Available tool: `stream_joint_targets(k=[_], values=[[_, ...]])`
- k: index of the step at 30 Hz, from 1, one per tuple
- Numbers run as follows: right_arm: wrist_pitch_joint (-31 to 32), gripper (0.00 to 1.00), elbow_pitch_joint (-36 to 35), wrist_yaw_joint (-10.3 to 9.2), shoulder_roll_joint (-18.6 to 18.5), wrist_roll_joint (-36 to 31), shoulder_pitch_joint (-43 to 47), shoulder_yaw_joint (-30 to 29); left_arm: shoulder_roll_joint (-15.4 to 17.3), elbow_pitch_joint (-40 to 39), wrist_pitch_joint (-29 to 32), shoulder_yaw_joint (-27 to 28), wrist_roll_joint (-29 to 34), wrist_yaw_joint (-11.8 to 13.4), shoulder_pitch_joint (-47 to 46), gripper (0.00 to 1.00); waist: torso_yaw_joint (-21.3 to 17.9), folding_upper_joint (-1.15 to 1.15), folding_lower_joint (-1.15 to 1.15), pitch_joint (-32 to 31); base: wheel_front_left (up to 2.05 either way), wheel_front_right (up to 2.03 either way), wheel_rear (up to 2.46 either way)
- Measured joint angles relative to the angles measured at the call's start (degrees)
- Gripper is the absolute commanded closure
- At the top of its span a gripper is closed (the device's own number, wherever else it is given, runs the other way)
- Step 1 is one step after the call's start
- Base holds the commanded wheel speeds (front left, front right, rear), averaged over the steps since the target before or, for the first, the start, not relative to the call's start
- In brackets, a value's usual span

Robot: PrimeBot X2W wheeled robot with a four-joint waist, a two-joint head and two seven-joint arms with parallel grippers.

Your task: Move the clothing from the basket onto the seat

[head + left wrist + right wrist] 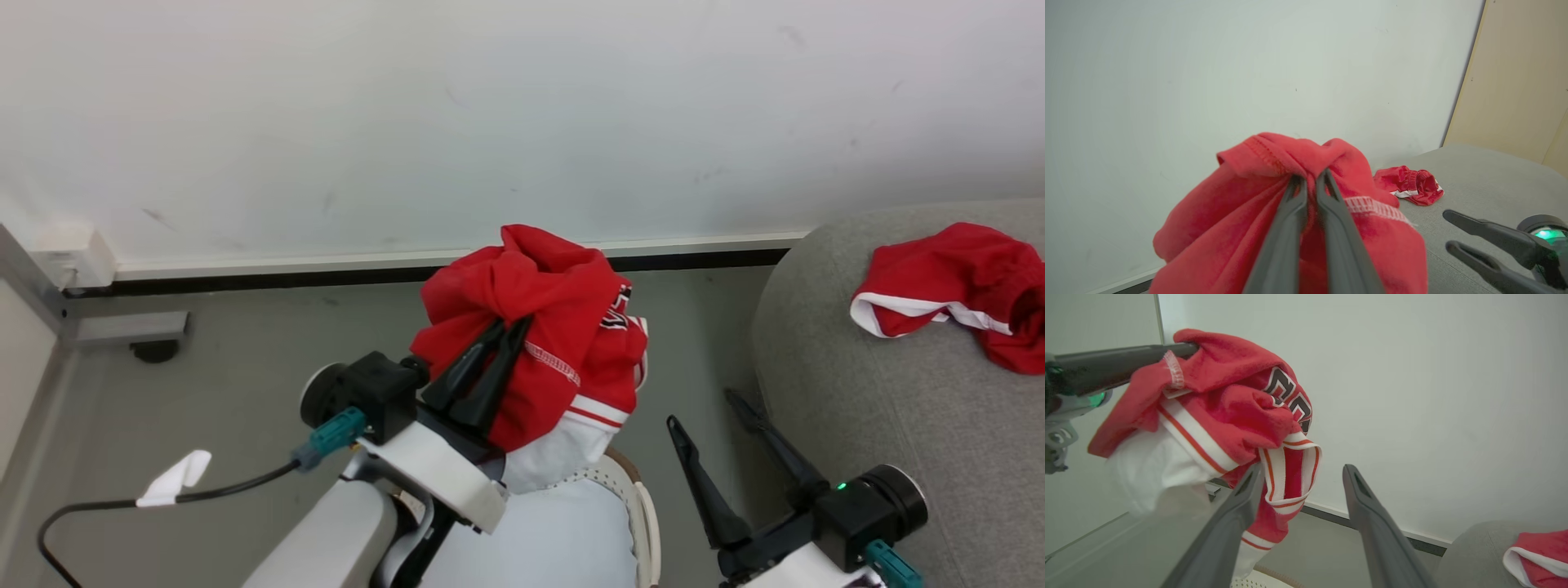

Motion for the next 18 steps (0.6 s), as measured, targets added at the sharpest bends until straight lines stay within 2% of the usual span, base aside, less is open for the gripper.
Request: stream_joint_targets(k=[11, 18], values=[[0.0, 0.0, 10.1, 0.0, 0.1, 0.8, -5.6, 6.1, -2.3, -0.9, 0.5, -3.9, -0.4, -1.4, -0.1, 1.0, 4.2, 0.0, 0.0, -0.4, 0.0, 0.0, 0.0], [0.0, 0.0, 15.9, 0.0, 0.5, 2.2, -7.6, 7.9, -3.3, -1.6, 1.5, -7.1, -0.9, -2.5, 0.3, 1.0, 7.9, 0.0, 0.0, -1.6, 0.0, 0.0, 0.0]])
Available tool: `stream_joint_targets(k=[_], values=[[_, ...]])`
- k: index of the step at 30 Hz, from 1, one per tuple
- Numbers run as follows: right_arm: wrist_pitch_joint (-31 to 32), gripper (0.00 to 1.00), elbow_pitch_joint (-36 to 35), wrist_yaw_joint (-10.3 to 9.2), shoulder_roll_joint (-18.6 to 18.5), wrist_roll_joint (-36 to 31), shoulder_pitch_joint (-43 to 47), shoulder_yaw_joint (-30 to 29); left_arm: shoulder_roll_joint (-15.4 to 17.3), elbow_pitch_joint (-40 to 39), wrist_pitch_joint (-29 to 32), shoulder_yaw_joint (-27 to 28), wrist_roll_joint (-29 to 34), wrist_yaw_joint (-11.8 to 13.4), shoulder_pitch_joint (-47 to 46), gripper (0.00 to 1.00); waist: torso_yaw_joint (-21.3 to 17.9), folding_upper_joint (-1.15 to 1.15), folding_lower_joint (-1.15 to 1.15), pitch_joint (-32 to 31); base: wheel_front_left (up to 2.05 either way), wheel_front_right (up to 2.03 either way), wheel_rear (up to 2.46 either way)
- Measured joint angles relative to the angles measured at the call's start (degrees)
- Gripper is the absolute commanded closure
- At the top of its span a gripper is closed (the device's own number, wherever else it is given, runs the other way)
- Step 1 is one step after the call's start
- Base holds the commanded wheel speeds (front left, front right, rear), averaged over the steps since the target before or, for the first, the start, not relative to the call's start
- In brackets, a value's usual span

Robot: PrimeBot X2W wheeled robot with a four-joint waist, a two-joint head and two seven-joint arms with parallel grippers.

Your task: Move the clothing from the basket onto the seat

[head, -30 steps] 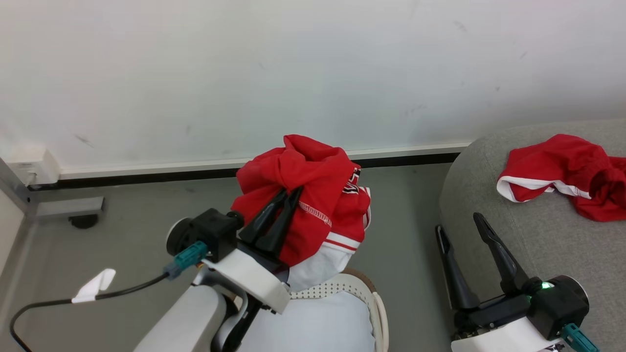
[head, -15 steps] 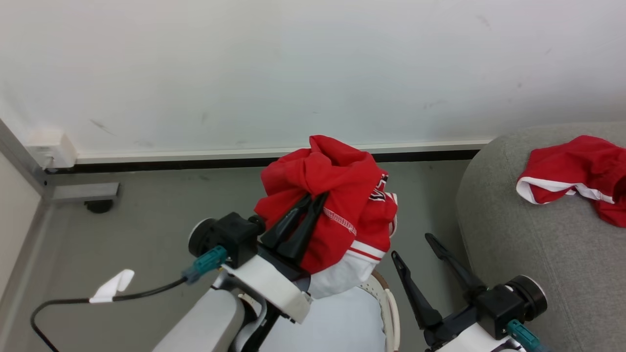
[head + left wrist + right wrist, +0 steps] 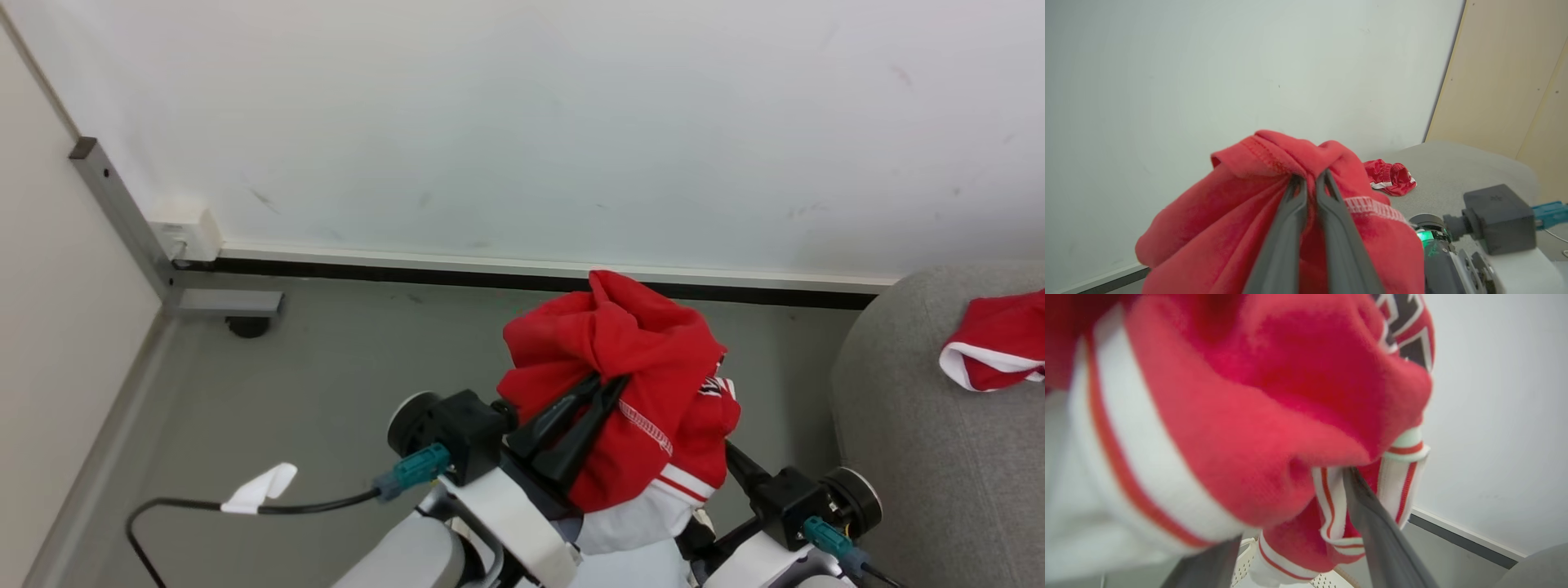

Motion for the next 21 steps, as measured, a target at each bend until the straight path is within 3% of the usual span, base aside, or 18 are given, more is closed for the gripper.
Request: stream_joint_targets(k=[14, 15, 16, 18, 21], values=[[0.0, 0.0, 4.2, 0.0, 1.6, 3.2, -3.2, 1.4, -1.2, 0.0, 0.6, -3.5, -1.5, -0.7, 0.8, 1.0, 4.1, 0.0, 0.0, -1.1, 0.0, 0.0, 0.0], [0.0, 0.25, 4.1, 0.0, 1.7, 3.4, -3.2, 1.6, -1.2, 0.2, 0.6, -3.5, -1.6, -0.7, 0.8, 1.0, 4.2, 0.0, 0.0, -1.1, 0.0, 0.0, 0.0], [0.0, 0.58, 4.0, 0.0, 1.7, 3.6, -3.2, 1.7, -1.1, 0.3, 0.5, -3.5, -1.6, -0.7, 0.8, 1.0, 4.2, 0.0, 0.0, -1.0, 0.0, 0.0, 0.0], [0.0, 1.0, 3.6, 0.0, 1.7, 4.0, -3.2, 1.8, -1.1, 0.6, 0.5, -3.4, -1.7, -0.7, 0.8, 1.0, 4.2, 0.0, 0.0, -1.0, 0.0, 0.0, 0.0], [0.0, 1.0, 2.9, 0.0, 1.8, 4.5, -3.2, 1.9, -1.0, 1.0, 0.2, -3.3, -1.8, -0.7, 0.8, 1.0, 4.0, 0.0, 0.0, -0.7, 0.0, 0.0, 0.0]])
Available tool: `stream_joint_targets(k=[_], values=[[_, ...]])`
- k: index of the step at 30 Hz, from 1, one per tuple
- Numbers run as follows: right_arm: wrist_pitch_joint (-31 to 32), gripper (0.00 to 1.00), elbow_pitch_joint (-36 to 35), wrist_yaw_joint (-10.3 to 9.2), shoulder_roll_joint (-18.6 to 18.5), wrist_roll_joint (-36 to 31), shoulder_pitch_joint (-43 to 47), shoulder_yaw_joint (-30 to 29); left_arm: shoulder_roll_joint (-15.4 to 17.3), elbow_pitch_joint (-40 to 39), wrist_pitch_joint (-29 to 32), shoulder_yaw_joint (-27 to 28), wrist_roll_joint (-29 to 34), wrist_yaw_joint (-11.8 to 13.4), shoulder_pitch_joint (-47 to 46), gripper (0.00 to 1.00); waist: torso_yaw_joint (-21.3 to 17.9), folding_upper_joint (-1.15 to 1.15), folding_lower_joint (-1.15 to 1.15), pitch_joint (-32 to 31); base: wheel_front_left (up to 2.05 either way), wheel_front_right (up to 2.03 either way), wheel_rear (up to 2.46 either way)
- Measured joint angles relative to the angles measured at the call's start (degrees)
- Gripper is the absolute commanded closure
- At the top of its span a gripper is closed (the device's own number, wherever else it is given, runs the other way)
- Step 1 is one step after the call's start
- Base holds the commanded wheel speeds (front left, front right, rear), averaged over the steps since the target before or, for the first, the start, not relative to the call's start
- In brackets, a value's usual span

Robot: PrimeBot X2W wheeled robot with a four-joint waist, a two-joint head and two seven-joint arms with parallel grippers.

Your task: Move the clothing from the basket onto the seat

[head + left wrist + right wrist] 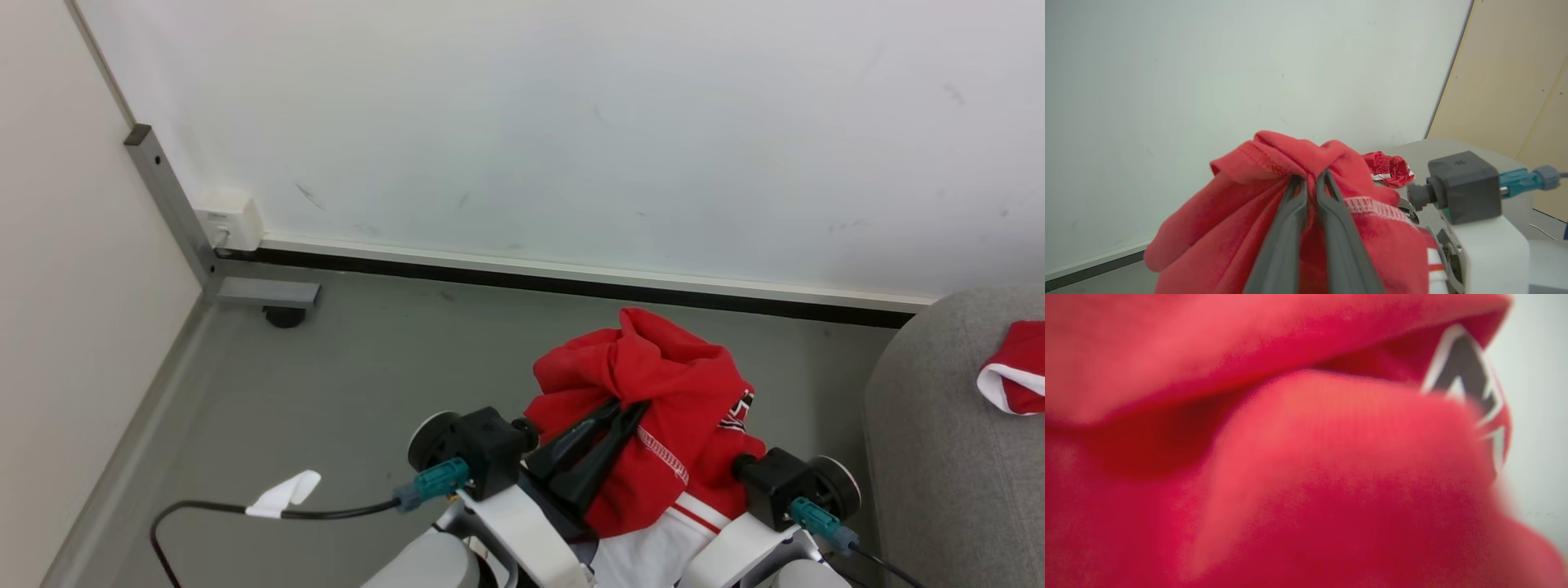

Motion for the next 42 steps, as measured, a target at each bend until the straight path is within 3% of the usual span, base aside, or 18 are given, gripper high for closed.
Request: stream_joint_targets(k=[11, 12, 13, 14, 15, 27, 42], values=[[0.0, 1.0, -1.4, 0.0, 0.0, 0.8, 0.0, -0.5, 0.5, 0.7, -0.3, 0.5, -0.4, 0.7, -0.3, 1.0, -1.9, 0.0, 0.0, 0.6, 0.0, 0.0, 0.0], [0.0, 1.0, -1.5, 0.0, 0.0, 0.9, 0.0, -0.7, 0.5, 0.8, -0.3, 0.5, -0.4, 0.7, -0.3, 0.82, -2.0, 0.0, 0.0, 0.6, 0.0, 0.0, 0.0], [0.0, 1.0, -1.6, 0.0, 0.1, 1.0, 0.0, -1.1, 0.5, 0.9, -0.3, 0.5, -0.4, 0.8, -0.3, 0.56, -2.2, 0.0, 0.0, 0.7, 0.0, 0.0, 0.0], [0.0, 1.0, -1.8, 0.0, 0.1, 1.0, 0.0, -1.3, 0.5, 1.0, -0.4, 0.5, -0.4, 0.8, -0.3, 0.14, -2.4, 0.0, 0.0, 0.7, 0.0, 0.0, 0.0], [0.0, 1.0, -2.0, 0.0, 0.1, 1.0, 0.0, -1.6, 0.5, 1.1, -0.4, 0.4, -0.5, 0.8, -0.3, 0.0, -2.6, 0.0, 0.0, 0.8, 0.0, 0.0, 0.0], [0.0, 1.0, -4.1, 0.0, -0.7, -0.1, 0.2, -5.5, 1.3, 1.1, -1.3, 0.5, -0.9, 1.2, -0.3, 0.0, -6.8, 0.0, 0.0, 1.7, 0.0, 0.0, 0.0], [0.0, 1.0, -8.8, 0.0, -4.6, -2.7, 1.3, -15.5, 2.9, -0.1, -3.7, 1.8, 0.6, 1.6, -0.2, 0.0, -17.3, 0.0, 0.0, 3.9, 0.0, 0.0, 0.0]])
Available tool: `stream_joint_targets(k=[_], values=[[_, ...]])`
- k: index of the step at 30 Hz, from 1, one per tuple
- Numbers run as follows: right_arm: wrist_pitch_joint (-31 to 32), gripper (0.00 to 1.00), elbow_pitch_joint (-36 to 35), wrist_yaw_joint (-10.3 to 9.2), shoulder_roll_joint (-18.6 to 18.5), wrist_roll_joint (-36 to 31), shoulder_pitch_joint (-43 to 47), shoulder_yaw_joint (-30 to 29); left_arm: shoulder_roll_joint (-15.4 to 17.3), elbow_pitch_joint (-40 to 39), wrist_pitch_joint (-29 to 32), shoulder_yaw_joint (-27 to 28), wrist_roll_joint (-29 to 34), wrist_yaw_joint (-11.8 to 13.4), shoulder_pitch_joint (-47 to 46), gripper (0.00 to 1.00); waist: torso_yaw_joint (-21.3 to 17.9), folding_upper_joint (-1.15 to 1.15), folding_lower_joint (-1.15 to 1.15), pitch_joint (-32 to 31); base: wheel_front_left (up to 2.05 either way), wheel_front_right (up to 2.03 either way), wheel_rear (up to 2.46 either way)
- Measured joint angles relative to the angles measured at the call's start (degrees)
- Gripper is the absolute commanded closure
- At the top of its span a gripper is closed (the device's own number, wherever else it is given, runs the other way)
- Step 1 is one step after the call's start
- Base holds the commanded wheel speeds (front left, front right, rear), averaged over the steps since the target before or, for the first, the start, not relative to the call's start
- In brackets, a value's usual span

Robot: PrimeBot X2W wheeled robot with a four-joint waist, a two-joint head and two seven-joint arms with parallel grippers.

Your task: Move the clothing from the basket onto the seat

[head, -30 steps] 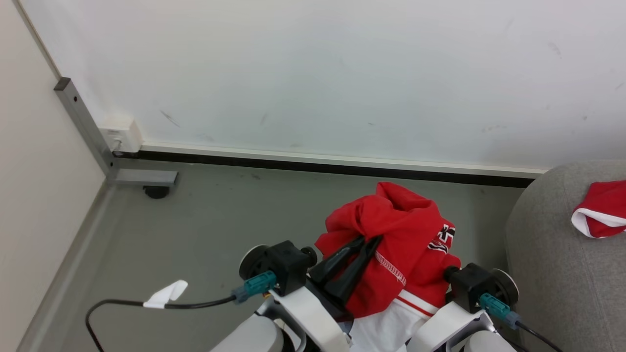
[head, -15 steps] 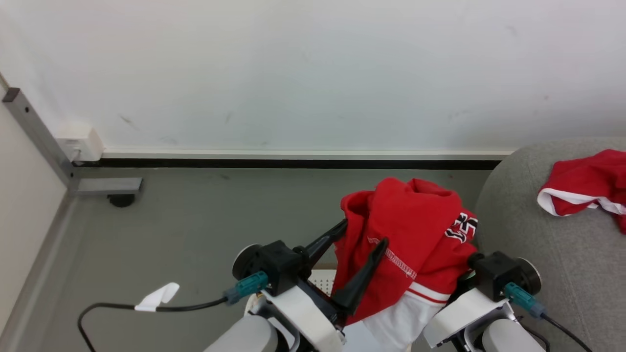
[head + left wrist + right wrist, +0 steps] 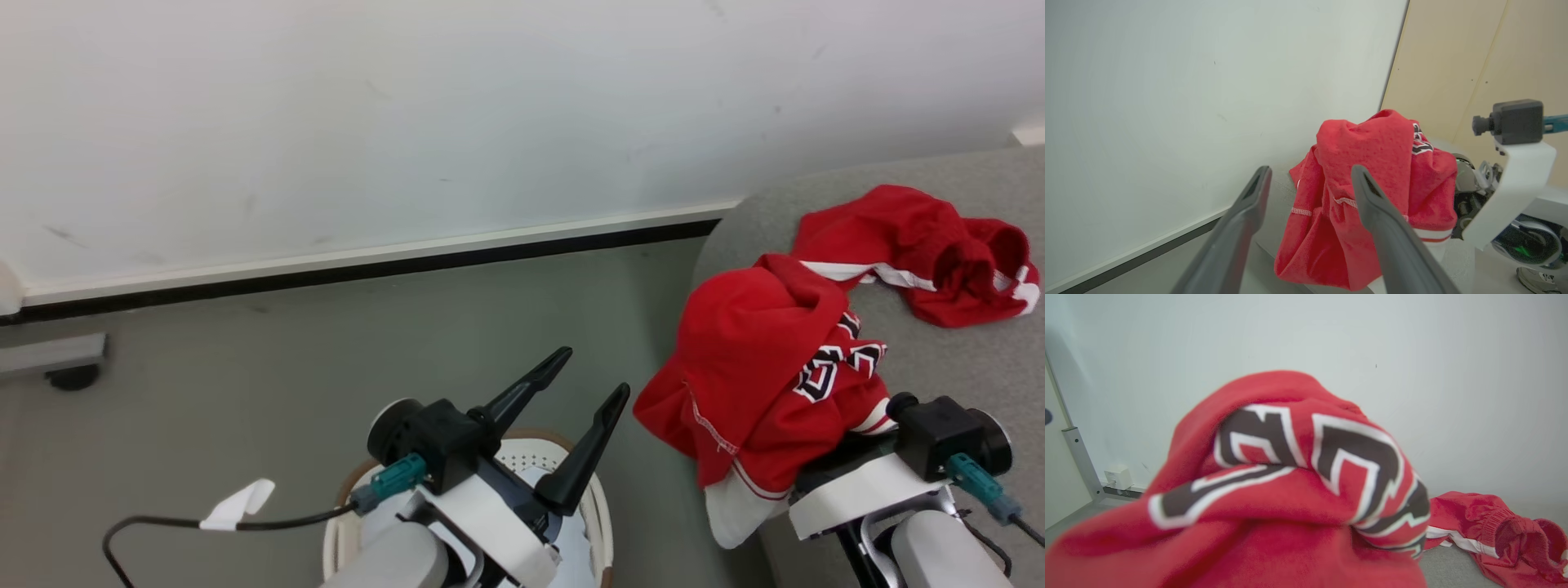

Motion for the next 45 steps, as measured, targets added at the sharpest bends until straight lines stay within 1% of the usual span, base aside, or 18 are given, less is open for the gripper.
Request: stream_joint_targets(k=[6, 13, 20, 26, 34, 38, 41, 45], values=[[0.0, 1.0, -2.2, 0.0, -0.8, -0.7, 1.2, -3.7, 0.3, 0.4, -0.1, -0.3, 0.6, -0.2, 0.0, 0.0, -4.9, 0.0, 0.0, 1.2, 0.0, 0.0, 0.0], [0.0, 1.0, -4.0, 0.0, -0.7, -0.8, 2.6, -5.9, 0.6, 0.7, -0.3, -0.7, 1.6, -0.9, -0.1, 0.0, -10.3, 0.0, 0.0, 2.8, 0.0, 0.0, 0.0], [0.0, 1.0, -4.7, 0.0, -0.5, -0.8, 2.8, -6.6, 0.3, 1.7, -0.4, -1.1, 2.0, -1.3, -0.1, 0.0, -13.8, 0.0, 0.0, 4.0, 0.0, 0.0, 0.0], [0.0, 1.0, -4.9, 0.0, -0.5, -0.8, 2.8, -7.1, 0.2, 2.3, -0.4, -1.3, 2.2, -1.5, -0.2, 0.0, -14.3, 0.0, 0.0, 4.0, 0.0, 0.0, 0.0], [0.0, 1.0, -5.5, 0.0, -1.6, -0.8, 1.1, -9.0, 0.1, 2.4, -0.5, -1.5, 2.2, -1.8, -0.7, 0.0, -13.3, 0.0, 0.0, 5.2, 0.0, 0.0, 0.0], [0.0, 1.0, -5.9, 0.0, -4.2, -0.6, -2.0, -9.0, 0.7, 2.0, -0.1, -1.5, 2.6, -1.8, -1.6, 0.0, -12.5, 0.0, 0.0, 7.2, 0.0, 0.0, 0.0], [0.0, 1.0, -5.4, 0.0, -6.7, 1.4, -5.9, -9.4, 1.7, 1.5, 0.5, -1.4, 2.6, -1.8, -2.3, 0.0, -11.9, 0.0, 0.0, 9.4, 0.0, 0.0, 0.0], [0.5, 1.0, -2.8, 0.0, -10.7, 3.5, -12.2, -10.4, 2.9, 0.3, 1.5, -1.8, 3.3, -2.0, -3.6, 0.0, -11.0, 0.0, 0.01, 12.9, 0.0, 0.0, 0.0]])
